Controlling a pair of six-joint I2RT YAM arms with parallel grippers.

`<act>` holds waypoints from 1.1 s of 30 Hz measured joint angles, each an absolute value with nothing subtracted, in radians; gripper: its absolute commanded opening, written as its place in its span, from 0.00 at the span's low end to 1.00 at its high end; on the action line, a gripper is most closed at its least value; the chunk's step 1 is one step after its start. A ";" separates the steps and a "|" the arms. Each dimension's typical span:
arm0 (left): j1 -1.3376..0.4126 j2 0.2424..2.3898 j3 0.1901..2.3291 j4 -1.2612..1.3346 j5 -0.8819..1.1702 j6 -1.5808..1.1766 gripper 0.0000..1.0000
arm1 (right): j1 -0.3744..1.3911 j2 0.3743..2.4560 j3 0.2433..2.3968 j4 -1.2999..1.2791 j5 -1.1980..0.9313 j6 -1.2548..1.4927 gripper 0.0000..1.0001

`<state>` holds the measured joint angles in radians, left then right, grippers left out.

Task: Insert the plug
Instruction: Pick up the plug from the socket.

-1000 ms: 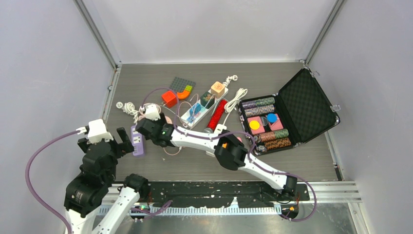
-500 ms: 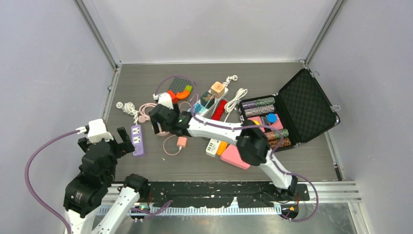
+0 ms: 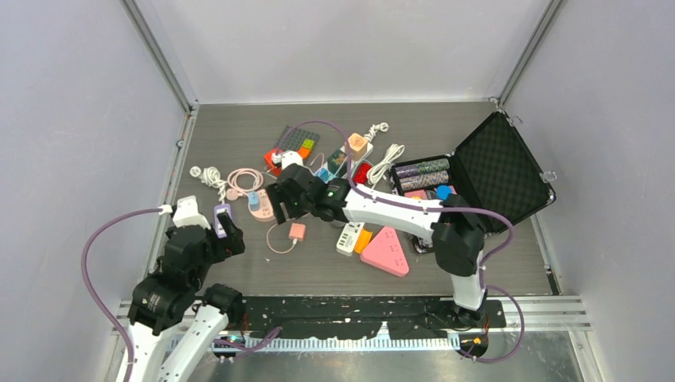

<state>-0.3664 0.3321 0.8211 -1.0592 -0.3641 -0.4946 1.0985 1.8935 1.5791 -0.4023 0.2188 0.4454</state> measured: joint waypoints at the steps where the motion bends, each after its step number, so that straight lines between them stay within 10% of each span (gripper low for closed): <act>1: -0.366 0.339 0.818 -1.063 -0.364 -0.515 0.89 | 1.102 1.914 1.602 -0.405 0.215 0.438 0.83; 16: -0.366 0.352 0.946 -1.150 -0.522 -0.624 0.89 | 1.150 2.516 2.193 -0.326 0.329 0.398 0.88; 25: -0.366 0.349 0.963 -1.209 -0.547 -0.617 0.91 | 1.150 2.567 2.263 -0.265 0.448 0.372 0.44; 30: -0.366 0.349 0.963 -1.222 -0.549 -0.598 0.92 | 1.149 2.574 2.271 -0.271 0.451 0.375 0.72; 33: -0.366 0.349 0.963 -1.222 -0.549 -0.592 0.92 | 1.150 2.572 2.237 -0.271 0.439 0.376 0.72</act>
<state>-0.3664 0.3489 0.9630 -1.2224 -0.5488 -0.5922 1.1500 2.5717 2.2368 -0.2707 0.4389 0.3763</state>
